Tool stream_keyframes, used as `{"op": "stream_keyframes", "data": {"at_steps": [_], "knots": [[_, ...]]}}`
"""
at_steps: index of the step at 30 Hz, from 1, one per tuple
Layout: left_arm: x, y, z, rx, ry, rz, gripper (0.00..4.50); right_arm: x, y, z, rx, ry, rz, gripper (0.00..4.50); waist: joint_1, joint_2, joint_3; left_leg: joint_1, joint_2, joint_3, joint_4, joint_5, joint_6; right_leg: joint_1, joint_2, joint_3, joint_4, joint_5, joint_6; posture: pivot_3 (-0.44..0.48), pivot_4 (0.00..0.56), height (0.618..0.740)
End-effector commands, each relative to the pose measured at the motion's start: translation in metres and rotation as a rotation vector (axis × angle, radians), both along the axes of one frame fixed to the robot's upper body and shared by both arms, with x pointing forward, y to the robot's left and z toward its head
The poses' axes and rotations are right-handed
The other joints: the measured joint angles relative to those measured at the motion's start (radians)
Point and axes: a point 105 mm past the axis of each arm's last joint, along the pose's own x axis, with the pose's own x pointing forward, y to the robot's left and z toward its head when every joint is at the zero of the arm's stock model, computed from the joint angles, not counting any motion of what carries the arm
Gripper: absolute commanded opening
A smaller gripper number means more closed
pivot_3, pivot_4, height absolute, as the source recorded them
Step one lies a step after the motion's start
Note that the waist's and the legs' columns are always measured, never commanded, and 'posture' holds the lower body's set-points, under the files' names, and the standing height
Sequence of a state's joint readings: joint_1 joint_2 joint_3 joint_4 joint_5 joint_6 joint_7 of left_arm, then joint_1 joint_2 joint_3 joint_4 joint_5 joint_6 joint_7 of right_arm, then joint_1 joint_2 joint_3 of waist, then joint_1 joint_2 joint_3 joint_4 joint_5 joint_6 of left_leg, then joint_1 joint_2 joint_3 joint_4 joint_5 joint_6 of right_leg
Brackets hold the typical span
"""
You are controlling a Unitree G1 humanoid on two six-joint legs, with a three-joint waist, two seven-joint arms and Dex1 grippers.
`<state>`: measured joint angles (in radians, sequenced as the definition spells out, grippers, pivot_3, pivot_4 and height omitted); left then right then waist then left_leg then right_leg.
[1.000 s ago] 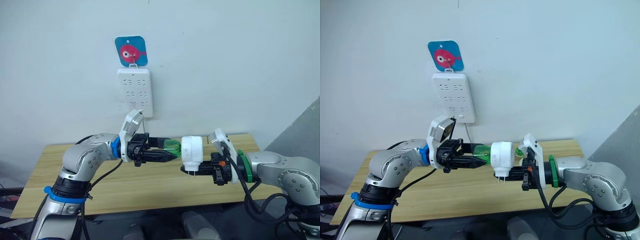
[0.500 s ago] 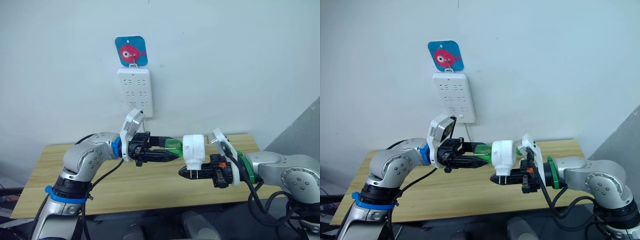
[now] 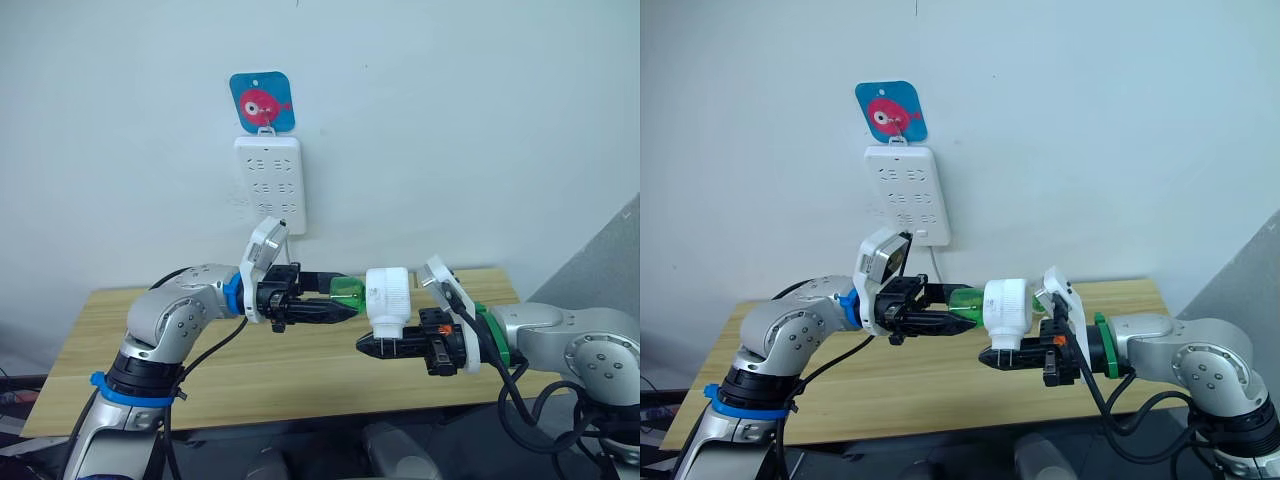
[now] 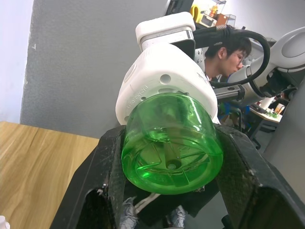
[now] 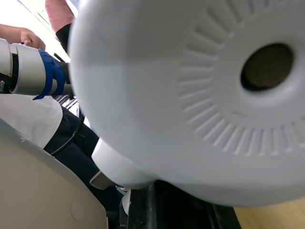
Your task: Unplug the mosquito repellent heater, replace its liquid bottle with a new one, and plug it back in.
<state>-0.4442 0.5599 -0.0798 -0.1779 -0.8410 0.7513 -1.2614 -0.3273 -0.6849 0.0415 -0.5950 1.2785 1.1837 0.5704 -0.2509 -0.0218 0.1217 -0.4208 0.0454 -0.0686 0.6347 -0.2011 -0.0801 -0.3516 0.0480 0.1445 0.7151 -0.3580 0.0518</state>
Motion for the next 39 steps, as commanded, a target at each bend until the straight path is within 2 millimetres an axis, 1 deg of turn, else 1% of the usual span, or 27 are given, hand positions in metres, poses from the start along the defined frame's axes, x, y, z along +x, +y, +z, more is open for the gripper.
{"op": "stream_keyframes", "data": {"at_steps": [1,2,5,8,10,11,12,14,16,19,22,25,27,29,34,39], "knots": [[0.011,0.003,-0.011,0.062,-0.001,0.091,2.23,-0.015,0.006,0.016,0.032,-0.095,0.096,0.00,0.000,0.000,0.000,0.000,0.000,0.000,0.000,0.000,0.000,0.000,0.000,0.000,0.000,0.000,0.000,-0.246,0.049,0.733],[0.012,0.003,-0.011,0.060,-0.002,0.094,2.23,-0.013,0.002,0.008,-0.014,-0.105,0.080,0.00,0.001,0.000,0.000,0.000,0.000,0.000,0.000,0.000,0.000,0.000,0.000,0.000,0.000,0.000,0.000,-0.246,0.049,0.733],[0.013,0.003,-0.009,0.053,-0.014,0.105,2.23,-0.007,-0.012,-0.011,-0.120,-0.129,0.033,0.54,0.002,0.000,0.000,0.000,0.000,0.000,0.000,0.000,0.000,0.000,0.000,0.000,-0.001,0.000,0.000,-0.246,0.049,0.733],[0.015,0.003,-0.007,0.059,-0.043,0.115,2.23,-0.002,-0.028,-0.021,-0.174,-0.137,-0.002,1.56,0.002,0.000,0.000,0.000,0.000,0.000,-0.001,0.000,0.000,-0.001,0.000,0.000,-0.001,0.000,0.000,-0.243,0.048,0.733],[0.015,0.005,-0.008,0.073,-0.077,0.125,2.23,0.004,-0.043,-0.026,-0.224,-0.154,-0.037,2.30,0.002,0.000,0.000,-0.001,0.000,0.000,-0.001,0.000,0.000,-0.001,0.000,0.000,-0.002,0.000,0.000,-0.243,0.048,0.733],[0.015,0.006,-0.009,0.081,-0.099,0.131,2.23,0.008,-0.051,-0.026,-0.240,-0.161,-0.058,2.59,0.002,0.000,0.000,-0.001,0.000,0.001,-0.001,0.000,0.000,-0.001,0.000,0.000,-0.002,0.000,0.000,-0.243,0.048,0.733],[0.015,0.007,-0.009,0.085,-0.122,0.138,2.23,0.013,-0.059,-0.024,-0.257,-0.173,-0.077,2.99,0.002,0.000,0.000,-0.001,0.000,0.001,-0.001,0.000,0.000,-0.001,0.000,0.000,-0.002,0.000,0.000,-0.244,0.048,0.733],[0.014,0.008,-0.010,0.093,-0.157,0.141,2.23,0.018,-0.069,-0.019,-0.268,-0.189,-0.094,3.69,0.000,0.000,0.000,0.000,0.000,0.001,-0.001,0.000,0.000,-0.001,0.000,0.001,-0.002,0.000,0.000,-0.244,0.048,0.733],[0.012,0.008,-0.012,0.102,-0.183,0.132,2.23,0.020,-0.075,-0.015,-0.269,-0.196,-0.097,4.42,0.000,0.000,0.000,0.000,0.000,0.002,-0.001,0.000,0.000,0.000,0.000,0.001,-0.001,0.000,0.000,-0.244,0.048,0.733],[0.011,0.009,-0.011,0.083,-0.137,0.135,2.23,0.023,-0.081,-0.004,-0.286,-0.269,-0.087,4.50,0.001,0.000,0.000,0.000,0.000,0.002,-0.001,0.000,0.000,0.000,0.000,0.001,-0.001,0.000,0.000,-0.245,0.047,0.733],[0.011,0.010,-0.012,0.090,-0.128,0.130,2.23,0.025,-0.080,0.000,-0.300,-0.348,-0.079,4.50,0.001,0.000,0.000,0.000,0.000,0.002,-0.001,0.000,0.000,0.000,0.000,0.001,-0.002,0.000,0.000,-0.245,0.046,0.733],[0.011,0.011,-0.014,0.095,-0.146,0.134,2.23,0.024,-0.076,0.008,-0.262,-0.368,-0.079,4.50,0.001,0.000,0.000,0.000,0.000,0.002,-0.001,0.000,0.000,0.000,0.000,0.001,-0.001,0.000,0.000,-0.245,0.046,0.733],[0.011,0.011,-0.016,0.097,-0.176,0.138,2.23,0.020,-0.074,0.011,-0.235,-0.346,-0.069,4.50,0.001,0.000,0.000,0.000,0.000,0.002,-0.001,0.000,0.000,0.000,0.000,0.001,-0.001,0.000,0.000,-0.250,0.045,0.733],[0.011,0.010,-0.019,0.109,-0.250,0.139,2.23,0.016,-0.073,0.013,-0.215,-0.316,-0.060,4.50,0.001,0.000,0.000,0.000,0.000,0.002,-0.001,0.000,0.000,0.000,0.000,0.001,-0.002,0.000,0.000,-0.254,0.045,0.733],[0.007,0.006,-0.034,0.147,-0.565,0.131,2.23,0.014,-0.073,0.021,-0.175,-0.273,-0.059,4.50,0.001,0.000,0.000,0.000,0.000,0.002,-0.001,0.000,0.000,0.000,0.000,0.001,-0.002,0.000,0.000,-0.256,0.044,0.733],[0.003,0.005,-0.034,0.080,-0.855,0.125,2.23,0.013,-0.064,0.024,-0.161,-0.278,-0.007,4.50,-0.001,0.000,0.000,0.002,0.000,0.004,-0.001,0.000,0.000,0.001,-0.001,0.004,-0.001,0.000,0.000,-0.257,0.047,0.733]]}}
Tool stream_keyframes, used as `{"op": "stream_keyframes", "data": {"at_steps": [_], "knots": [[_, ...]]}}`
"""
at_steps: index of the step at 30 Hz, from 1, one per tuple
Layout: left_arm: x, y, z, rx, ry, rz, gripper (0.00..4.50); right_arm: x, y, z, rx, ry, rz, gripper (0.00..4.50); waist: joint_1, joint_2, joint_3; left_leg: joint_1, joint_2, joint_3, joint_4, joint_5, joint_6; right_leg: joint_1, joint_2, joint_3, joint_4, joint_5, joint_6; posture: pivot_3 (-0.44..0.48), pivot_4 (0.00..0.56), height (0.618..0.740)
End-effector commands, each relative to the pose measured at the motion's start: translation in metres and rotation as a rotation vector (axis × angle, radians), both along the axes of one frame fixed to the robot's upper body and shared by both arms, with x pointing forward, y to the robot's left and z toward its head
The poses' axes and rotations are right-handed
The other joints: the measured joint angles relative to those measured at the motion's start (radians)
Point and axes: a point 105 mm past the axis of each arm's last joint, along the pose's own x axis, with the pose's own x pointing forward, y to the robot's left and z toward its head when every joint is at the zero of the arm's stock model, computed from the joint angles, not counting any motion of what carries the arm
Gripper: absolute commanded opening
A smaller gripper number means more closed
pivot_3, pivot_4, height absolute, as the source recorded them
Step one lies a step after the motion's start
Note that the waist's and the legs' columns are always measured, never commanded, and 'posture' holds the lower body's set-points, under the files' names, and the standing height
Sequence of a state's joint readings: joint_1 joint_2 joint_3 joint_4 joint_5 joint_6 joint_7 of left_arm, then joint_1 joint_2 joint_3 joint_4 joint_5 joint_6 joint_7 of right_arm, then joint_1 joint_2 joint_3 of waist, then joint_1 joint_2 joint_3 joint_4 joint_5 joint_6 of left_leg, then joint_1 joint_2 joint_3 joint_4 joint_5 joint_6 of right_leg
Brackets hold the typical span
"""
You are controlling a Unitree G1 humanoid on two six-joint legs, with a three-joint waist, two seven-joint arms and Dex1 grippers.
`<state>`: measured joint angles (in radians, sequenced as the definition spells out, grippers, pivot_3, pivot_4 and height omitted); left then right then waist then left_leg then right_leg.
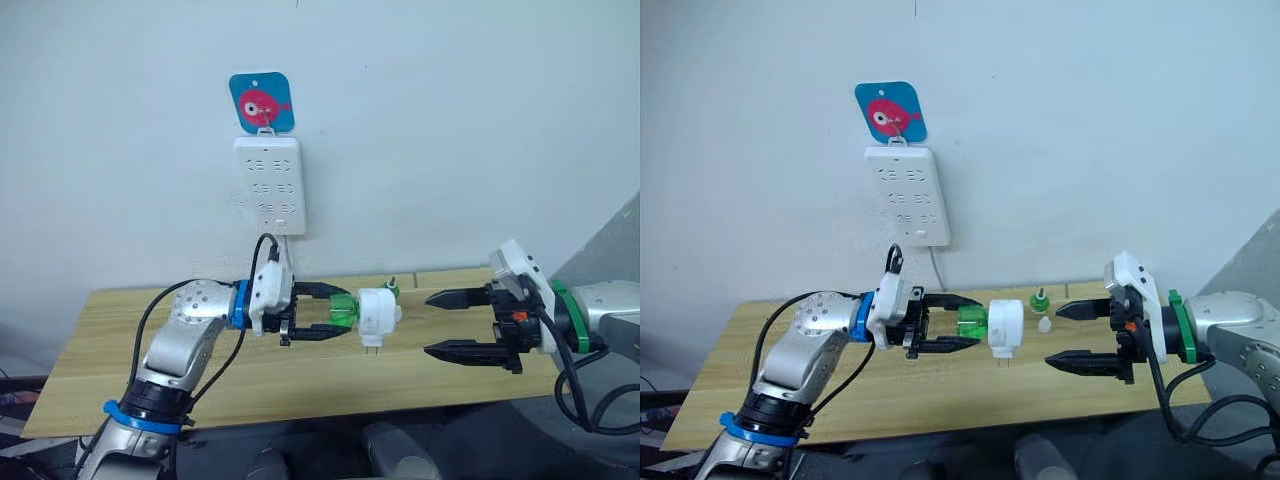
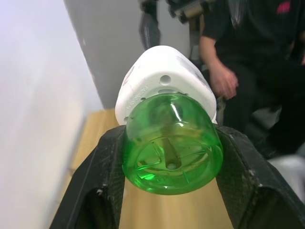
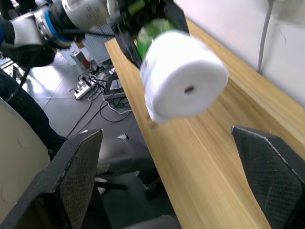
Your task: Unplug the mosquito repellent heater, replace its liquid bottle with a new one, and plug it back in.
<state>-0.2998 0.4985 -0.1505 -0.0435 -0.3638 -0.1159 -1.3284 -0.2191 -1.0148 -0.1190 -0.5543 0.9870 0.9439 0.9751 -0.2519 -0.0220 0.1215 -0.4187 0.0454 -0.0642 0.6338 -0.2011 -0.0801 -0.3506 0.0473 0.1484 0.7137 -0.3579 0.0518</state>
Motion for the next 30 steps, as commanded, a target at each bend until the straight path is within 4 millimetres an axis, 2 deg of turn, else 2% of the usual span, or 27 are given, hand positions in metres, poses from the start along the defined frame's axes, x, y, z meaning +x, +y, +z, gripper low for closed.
{"op": "stream_keyframes", "data": {"at_steps": [1,8,20,30], "knots": [[-0.004,-0.001,0.011,-0.042,-0.248,-0.036,2.23,-0.003,0.010,0.009,0.018,-0.030,0.061,4.50,0.000,0.000,0.000,0.000,0.000,0.000,0.000,0.000,0.000,0.000,0.000,0.001,0.000,0.000,0.000,-0.257,0.047,0.733],[-0.008,-0.002,0.007,-0.065,-0.435,-0.082,2.23,0.010,0.028,0.008,0.031,-0.037,0.058,4.50,-0.002,0.000,0.000,0.000,0.000,0.003,0.000,0.000,0.000,-0.001,0.000,0.003,0.000,0.000,0.000,-0.249,0.050,0.733],[-0.008,-0.003,0.005,-0.084,-0.475,-0.080,2.23,0.015,0.050,0.002,0.020,-0.052,0.100,4.50,-0.003,0.000,0.000,0.000,0.000,0.002,0.000,0.000,0.000,-0.001,0.000,0.002,0.000,0.000,0.001,-0.246,0.050,0.733],[-0.007,-0.005,0.006,-0.098,-0.478,-0.076,2.23,0.012,0.057,-0.007,-0.001,-0.023,0.143,4.50,-0.003,0.000,0.000,0.000,0.000,0.001,0.000,0.000,0.000,-0.001,0.000,0.001,0.000,0.000,0.001,-0.245,0.051,0.733]]}}
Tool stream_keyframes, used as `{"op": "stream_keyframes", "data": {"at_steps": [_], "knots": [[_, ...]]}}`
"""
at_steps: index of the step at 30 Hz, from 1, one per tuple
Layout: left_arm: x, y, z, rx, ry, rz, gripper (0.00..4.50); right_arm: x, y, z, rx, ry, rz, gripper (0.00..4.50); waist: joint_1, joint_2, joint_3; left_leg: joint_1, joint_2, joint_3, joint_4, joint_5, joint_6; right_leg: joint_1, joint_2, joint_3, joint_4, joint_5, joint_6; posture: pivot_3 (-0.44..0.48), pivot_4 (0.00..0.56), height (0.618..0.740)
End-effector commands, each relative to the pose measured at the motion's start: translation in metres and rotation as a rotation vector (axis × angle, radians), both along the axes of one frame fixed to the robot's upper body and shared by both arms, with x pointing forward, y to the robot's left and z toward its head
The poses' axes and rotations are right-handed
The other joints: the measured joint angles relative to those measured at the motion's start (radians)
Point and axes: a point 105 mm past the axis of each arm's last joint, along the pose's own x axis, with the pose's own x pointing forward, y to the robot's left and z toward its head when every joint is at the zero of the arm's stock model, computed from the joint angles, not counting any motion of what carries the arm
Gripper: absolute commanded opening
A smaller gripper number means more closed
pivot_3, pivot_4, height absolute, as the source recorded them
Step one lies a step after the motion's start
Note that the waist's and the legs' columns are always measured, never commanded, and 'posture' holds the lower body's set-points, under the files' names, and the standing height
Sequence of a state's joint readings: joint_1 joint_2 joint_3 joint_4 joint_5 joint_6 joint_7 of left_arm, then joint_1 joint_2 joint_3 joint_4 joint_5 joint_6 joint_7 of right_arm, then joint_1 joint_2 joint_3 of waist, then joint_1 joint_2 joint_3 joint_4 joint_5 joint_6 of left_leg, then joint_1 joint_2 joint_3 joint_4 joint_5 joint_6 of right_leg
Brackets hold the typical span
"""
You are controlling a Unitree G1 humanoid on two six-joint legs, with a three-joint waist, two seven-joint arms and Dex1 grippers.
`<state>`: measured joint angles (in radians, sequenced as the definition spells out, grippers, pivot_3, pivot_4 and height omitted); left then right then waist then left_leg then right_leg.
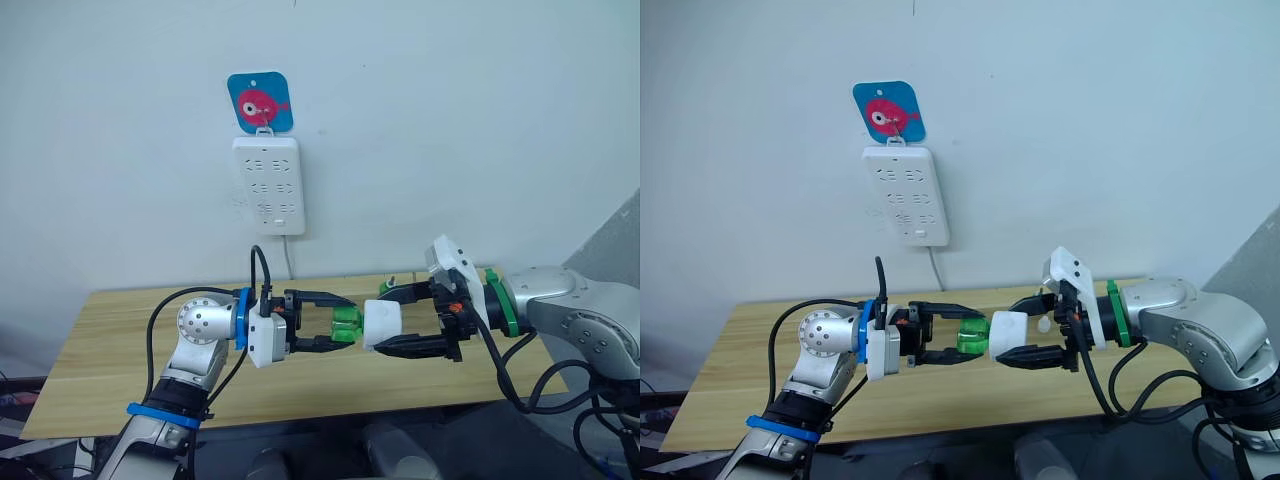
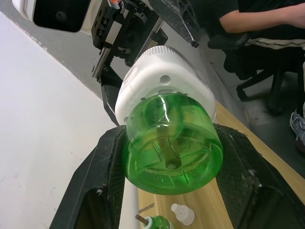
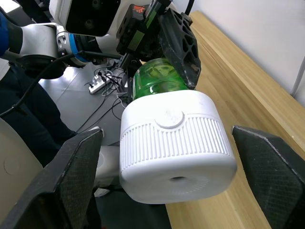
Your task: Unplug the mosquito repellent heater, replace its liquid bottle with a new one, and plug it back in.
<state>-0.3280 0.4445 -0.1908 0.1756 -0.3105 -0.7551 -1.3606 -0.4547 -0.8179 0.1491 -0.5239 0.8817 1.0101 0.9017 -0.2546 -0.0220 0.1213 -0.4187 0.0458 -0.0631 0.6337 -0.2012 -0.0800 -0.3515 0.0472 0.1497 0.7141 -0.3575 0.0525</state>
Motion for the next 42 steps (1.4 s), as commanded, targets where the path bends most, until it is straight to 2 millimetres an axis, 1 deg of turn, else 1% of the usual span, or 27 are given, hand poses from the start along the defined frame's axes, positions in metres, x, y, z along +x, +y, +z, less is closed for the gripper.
{"op": "stream_keyframes", "data": {"at_steps": [1,3,5,6,13,16,18,19,21,24,25,27,29,30,32,34,37,39,42], "knots": [[0.002,-0.002,0.010,-0.043,-0.030,0.001,2.23,-0.001,0.003,0.005,0.001,-0.025,0.027,4.33,0.000,0.000,0.000,0.000,0.000,0.000,0.000,0.000,0.000,0.000,0.000,0.000,0.000,0.000,0.000,-0.245,0.051,0.733],[0.002,-0.002,0.010,-0.049,-0.019,0.003,2.23,-0.001,0.004,0.006,0.007,-0.025,0.032,3.91,0.000,0.000,0.000,0.000,0.000,0.000,0.000,0.000,0.000,0.000,0.000,0.000,0.000,0.000,0.000,-0.242,0.051,0.733],[0.003,-0.002,0.011,-0.056,-0.017,0.006,2.23,-0.001,0.005,0.006,0.010,-0.025,0.036,3.21,0.000,0.000,0.000,0.000,0.000,0.000,0.000,0.000,0.000,0.000,0.000,0.000,0.000,0.000,0.000,-0.242,0.051,0.733],[0.003,-0.002,0.011,-0.056,-0.017,0.006,2.23,-0.001,0.005,0.006,0.010,-0.024,0.037,2.97,0.000,0.000,0.000,0.000,0.000,0.000,0.000,0.000,0.000,0.000,0.000,0.000,0.000,0.000,0.000,-0.242,0.051,0.733],[0.005,-0.002,0.015,-0.083,-0.016,0.030,2.23,-0.003,0.006,0.008,0.020,-0.026,0.047,2.97,0.000,0.000,0.000,0.000,0.000,0.000,0.000,0.000,0.000,0.000,0.000,0.000,0.000,0.000,0.000,-0.243,0.052,0.733],[0.002,-0.001,0.016,-0.085,0.020,0.008,2.23,-0.003,0.006,0.010,0.029,-0.032,0.048,2.97,0.000,0.000,0.000,0.000,0.000,0.000,0.000,0.000,0.000,0.000,0.000,0.000,0.000,0.000,0.000,-0.244,0.053,0.733],[0.006,0.002,0.011,-0.052,0.070,0.025,2.23,-0.003,0.006,0.011,0.033,-0.040,0.047,2.97,0.000,0.000,0.000,0.000,0.000,0.000,0.000,0.000,0.000,0.000,0.000,0.000,0.000,0.000,0.000,-0.244,0.054,0.733],[0.007,0.004,0.010,-0.039,0.088,0.031,2.96,-0.002,0.006,0.012,0.032,-0.045,0.049,2.97,0.000,0.000,0.000,0.000,0.000,0.000,0.000,0.000,0.000,0.000,0.000,0.000,0.000,0.000,0.000,-0.244,0.054,0.733],[0.008,0.005,0.008,-0.016,0.125,0.043,3.55,-0.002,0.005,0.012,0.028,-0.057,0.049,2.97,0.000,0.000,0.000,0.000,0.000,-0.001,0.000,0.000,0.000,0.000,0.000,-0.001,0.000,0.000,0.000,-0.245,0.054,0.733],[0.007,0.011,0.005,0.037,0.278,0.052,4.49,-0.001,0.003,0.011,0.002,-0.104,0.055,2.97,-0.004,0.000,0.000,0.000,0.000,-0.001,0.000,0.000,0.000,0.000,0.000,-0.001,0.001,0.000,0.000,-0.253,0.054,0.733],[0.009,0.015,0.004,0.054,0.362,0.078,4.50,0.000,0.002,0.010,-0.005,-0.117,0.057,2.97,-0.006,0.000,0.000,0.000,0.000,-0.001,0.000,0.000,0.000,0.000,0.000,-0.001,0.001,0.000,0.000,-0.253,0.054,0.733],[0.012,0.025,-0.002,0.105,0.590,0.151,4.50,0.001,0.000,0.010,-0.030,-0.166,0.067,2.97,-0.010,0.000,0.000,0.000,0.001,-0.001,0.000,0.000,0.000,-0.001,0.000,-0.001,0.001,0.000,0.000,-0.253,0.055,0.733],[0.014,0.039,-0.007,0.147,0.889,0.223,4.50,0.004,-0.003,0.010,-0.091,-0.288,0.102,2.97,-0.014,0.000,0.000,0.000,0.001,-0.002,-0.001,0.000,0.000,-0.001,0.000,-0.002,0.001,0.000,0.000,-0.249,0.055,0.733],[0.009,0.044,-0.007,0.195,1.006,0.222,4.50,0.005,-0.005,0.010,-0.132,-0.370,0.133,2.97,-0.016,0.001,0.000,0.000,0.001,-0.002,-0.001,0.000,0.000,-0.001,0.000,-0.002,0.001,0.000,0.000,-0.249,0.055,0.733],[-0.001,0.047,-0.002,0.268,1.130,0.192,4.50,0.006,-0.007,0.009,-0.221,-0.530,0.221,2.97,-0.018,0.001,0.001,0.000,0.001,-0.002,-0.002,0.000,0.000,-0.001,0.000,-0.003,0.001,0.000,0.000,-0.250,0.055,0.733],[-0.002,0.043,0.008,0.280,1.206,0.169,4.50,0.007,-0.007,0.009,-0.272,-0.654,0.297,2.97,-0.017,0.001,0.001,0.000,0.000,-0.002,-0.002,0.000,0.000,-0.002,0.000,-0.004,0.000,0.000,0.000,-0.252,0.056,0.733],[0.001,0.032,0.019,0.287,1.257,0.144,4.50,0.010,-0.005,0.011,-0.314,-0.812,0.387,2.97,-0.018,0.000,0.001,0.000,0.000,-0.002,-0.002,0.000,0.000,-0.001,0.000,-0.004,0.000,0.000,0.000,-0.252,0.056,0.733],[0.006,0.022,0.021,0.311,1.216,0.158,4.50,0.014,0.000,0.015,-0.324,-0.898,0.430,2.97,-0.020,0.000,0.001,0.000,0.000,-0.003,-0.002,0.000,0.000,-0.001,0.000,-0.004,0.000,0.000,0.000,-0.256,0.056,0.733],[0.015,0.009,0.019,0.347,1.150,0.187,4.50,0.018,0.005,0.019,-0.323,-0.958,0.472,2.97,-0.021,0.000,0.001,0.000,0.000,-0.003,-0.002,0.000,0.000,0.000,0.000,-0.004,0.000,0.000,0.000,-0.256,0.056,0.733]]}}
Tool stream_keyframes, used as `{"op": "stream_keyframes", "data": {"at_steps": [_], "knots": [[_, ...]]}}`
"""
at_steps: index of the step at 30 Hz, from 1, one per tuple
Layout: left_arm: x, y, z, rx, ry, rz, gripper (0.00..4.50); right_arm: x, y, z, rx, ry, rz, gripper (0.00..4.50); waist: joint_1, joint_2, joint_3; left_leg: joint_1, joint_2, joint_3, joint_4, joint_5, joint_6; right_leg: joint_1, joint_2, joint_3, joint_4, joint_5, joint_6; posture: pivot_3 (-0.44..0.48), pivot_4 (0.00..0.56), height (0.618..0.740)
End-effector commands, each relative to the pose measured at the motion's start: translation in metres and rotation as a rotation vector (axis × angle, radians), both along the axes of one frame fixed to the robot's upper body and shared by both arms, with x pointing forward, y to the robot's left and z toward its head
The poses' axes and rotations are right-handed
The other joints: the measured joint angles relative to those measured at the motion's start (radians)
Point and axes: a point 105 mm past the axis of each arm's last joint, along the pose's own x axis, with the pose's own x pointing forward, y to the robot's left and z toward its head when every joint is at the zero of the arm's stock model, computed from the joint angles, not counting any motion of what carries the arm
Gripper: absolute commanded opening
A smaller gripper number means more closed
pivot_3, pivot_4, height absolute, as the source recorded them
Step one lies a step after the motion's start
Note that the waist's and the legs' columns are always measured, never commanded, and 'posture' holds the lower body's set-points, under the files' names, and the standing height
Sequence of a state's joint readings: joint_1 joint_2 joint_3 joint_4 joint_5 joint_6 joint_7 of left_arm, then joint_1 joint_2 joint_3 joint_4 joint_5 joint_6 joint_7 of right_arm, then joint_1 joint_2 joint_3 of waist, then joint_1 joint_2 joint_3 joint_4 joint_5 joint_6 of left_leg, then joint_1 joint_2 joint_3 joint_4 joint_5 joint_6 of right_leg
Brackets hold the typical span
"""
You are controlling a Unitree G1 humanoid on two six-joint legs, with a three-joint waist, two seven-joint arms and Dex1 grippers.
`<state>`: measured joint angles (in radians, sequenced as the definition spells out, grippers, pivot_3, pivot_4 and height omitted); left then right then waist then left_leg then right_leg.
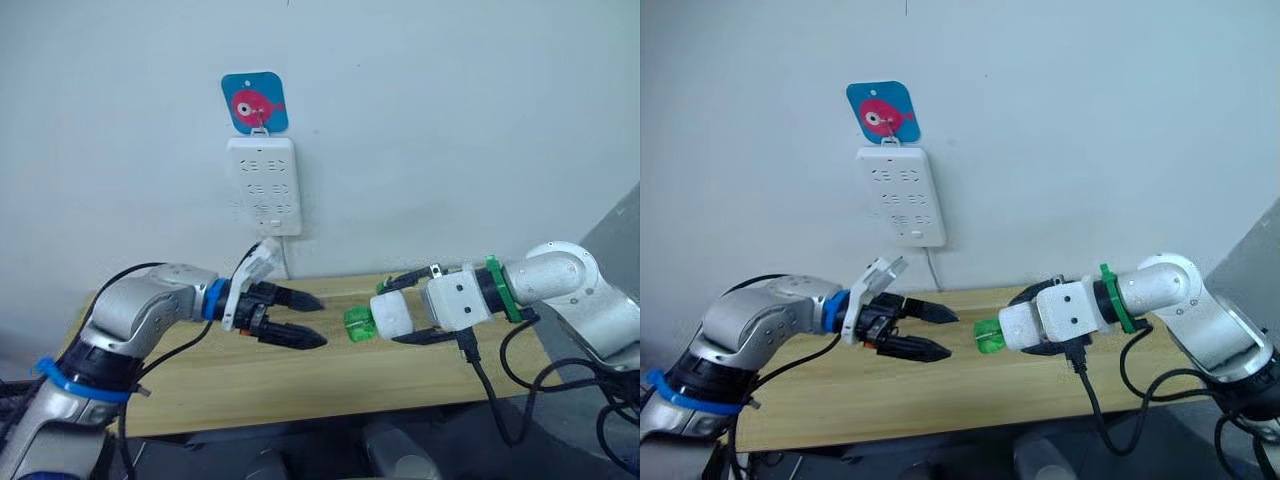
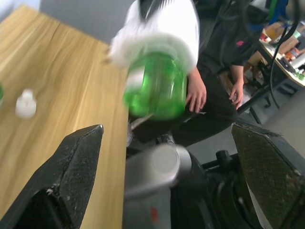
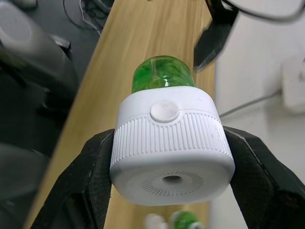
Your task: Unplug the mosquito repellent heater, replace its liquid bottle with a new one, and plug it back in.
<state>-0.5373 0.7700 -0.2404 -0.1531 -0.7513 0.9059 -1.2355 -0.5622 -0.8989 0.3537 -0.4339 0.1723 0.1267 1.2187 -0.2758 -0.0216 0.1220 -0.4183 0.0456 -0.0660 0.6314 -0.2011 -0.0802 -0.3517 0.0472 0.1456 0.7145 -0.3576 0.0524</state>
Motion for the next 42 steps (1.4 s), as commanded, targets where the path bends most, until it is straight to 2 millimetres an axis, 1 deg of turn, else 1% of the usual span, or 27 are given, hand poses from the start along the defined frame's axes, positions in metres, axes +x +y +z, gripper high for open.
{"op": "stream_keyframes", "data": {"at_steps": [1,5,11,15,18,23,24,30,31,32,33,34,37,39,40,42], "knots": [[0.005,-0.011,-0.001,0.046,-0.064,-0.023,4.50,0.002,0.006,0.011,-0.011,-0.095,0.069,2.97,0.000,0.000,0.000,0.000,0.000,0.000,0.000,0.000,0.000,0.000,0.000,0.000,0.000,0.000,0.000,-0.256,0.056,0.733],[0.005,-0.019,-0.001,0.048,-0.066,-0.058,4.50,0.003,0.010,0.015,-0.015,-0.116,0.101,2.97,-0.002,0.000,0.000,0.000,0.000,-0.001,0.000,0.000,0.000,0.000,0.000,-0.001,0.001,0.000,0.000,-0.262,0.057,0.733],[0.005,-0.023,0.005,0.034,-0.036,-0.095,4.50,-0.001,0.015,0.017,-0.021,-0.133,0.137,2.97,-0.001,0.000,0.000,0.000,0.000,-0.003,0.000,0.000,0.000,0.001,0.000,-0.002,0.001,0.000,0.000,-0.265,0.058,0.733],[0.004,-0.023,0.004,0.050,-0.018,-0.120,4.50,-0.002,0.017,0.018,-0.025,-0.139,0.151,2.97,-0.002,0.000,0.000,0.000,-0.001,-0.003,0.001,0.000,0.000,0.001,0.000,-0.002,0.001,0.000,0.000,-0.265,0.058,0.733],[0.005,-0.024,0.004,0.045,-0.009,-0.123,3.89,-0.003,0.019,0.019,-0.024,-0.140,0.156,2.97,-0.002,0.000,0.000,0.000,-0.001,-0.004,0.001,0.000,0.000,0.001,0.000,-0.002,0.001,0.000,0.000,-0.270,0.061,0.733],[0.004,-0.024,0.000,0.052,-0.009,-0.131,2.35,-0.005,0.020,0.020,-0.021,-0.136,0.163,2.97,-0.002,0.000,0.000,0.000,-0.001,-0.004,0.001,0.000,0.000,0.002,0.000,-0.003,0.001,0.000,0.000,-0.273,0.063,0.733],[0.004,-0.024,-0.001,0.051,-0.009,-0.129,2.24,-0.006,0.020,0.020,-0.022,-0.134,0.165,2.97,-0.002,0.000,0.000,0.000,-0.001,-0.004,0.001,0.000,0.000,0.002,0.000,-0.003,0.001,0.000,0.000,-0.273,0.062,0.733],[0.005,-0.027,-0.003,0.039,-0.012,-0.119,2.24,-0.013,0.019,0.018,-0.013,-0.094,0.176,2.97,-0.002,0.000,0.000,0.000,-0.001,-0.004,0.001,0.000,0.000,0.002,0.000,-0.003,0.001,0.000,0.000,-0.275,0.064,0.733],[0.005,-0.027,-0.004,0.039,-0.014,-0.118,2.24,-0.012,0.017,0.017,-0.021,-0.091,0.172,2.97,-0.002,0.000,0.000,0.000,-0.001,-0.004,0.001,0.000,0.000,0.002,0.000,-0.003,0.001,0.000,0.000,-0.277,0.064,0.733],[0.005,-0.026,-0.006,0.039,-0.017,-0.116,2.24,-0.010,0.014,0.015,-0.033,-0.100,0.165,3.69,-0.002,0.000,0.000,0.000,-0.001,-0.005,0.001,0.000,0.000,0.002,0.000,-0.003,0.001,0.000,0.000,-0.277,0.064,0.733],[0.004,-0.026,-0.007,0.036,-0.022,-0.115,2.24,-0.006,0.010,0.012,-0.059,-0.131,0.157,3.99,-0.002,0.000,0.000,0.000,-0.001,-0.005,0.001,0.000,0.000,0.002,0.000,-0.003,0.001,0.000,0.000,-0.280,0.065,0.733],[0.004,-0.026,-0.007,0.033,-0.026,-0.114,2.24,-0.003,0.006,0.010,-0.080,-0.154,0.154,4.40,-0.002,0.000,0.000,0.000,-0.001,-0.005,0.001,0.000,0.000,0.002,0.000,-0.003,0.001,0.000,0.000,-0.284,0.065,0.733],[0.005,-0.026,-0.008,0.004,-0.037,-0.096,2.24,0.003,-0.007,0.005,-0.113,-0.180,0.130,4.50,-0.002,0.000,0.000,0.000,-0.001,-0.005,0.001,0.000,0.000,0.002,0.000,-0.003,0.001,0.000,0.000,-0.289,0.066,0.733],[0.005,-0.028,-0.006,-0.075,-0.060,-0.065,2.24,0.009,-0.028,0.003,-0.131,-0.163,0.028,4.50,-0.002,0.000,0.000,0.000,-0.001,-0.004,0.002,0.000,0.000,0.003,-0.001,-0.003,0.001,0.000,0.000,-0.292,0.069,0.733],[0.005,-0.028,-0.005,-0.100,-0.067,-0.051,2.24,0.011,-0.035,0.003,-0.135,-0.157,-0.009,4.50,0.000,0.000,0.000,0.000,-0.001,-0.004,0.002,0.000,0.000,0.003,-0.001,-0.003,0.001,0.000,0.000,-0.292,0.069,0.733],[0.007,-0.029,-0.005,-0.170,-0.099,0.015,2.24,0.014,-0.054,0.003,-0.079,-0.082,-0.165,4.50,0.002,0.000,0.000,0.000,-0.002,-0.005,0.002,0.000,0.000,0.003,-0.001,-0.003,0.001,0.000,0.000,-0.295,0.071,0.733]]}}
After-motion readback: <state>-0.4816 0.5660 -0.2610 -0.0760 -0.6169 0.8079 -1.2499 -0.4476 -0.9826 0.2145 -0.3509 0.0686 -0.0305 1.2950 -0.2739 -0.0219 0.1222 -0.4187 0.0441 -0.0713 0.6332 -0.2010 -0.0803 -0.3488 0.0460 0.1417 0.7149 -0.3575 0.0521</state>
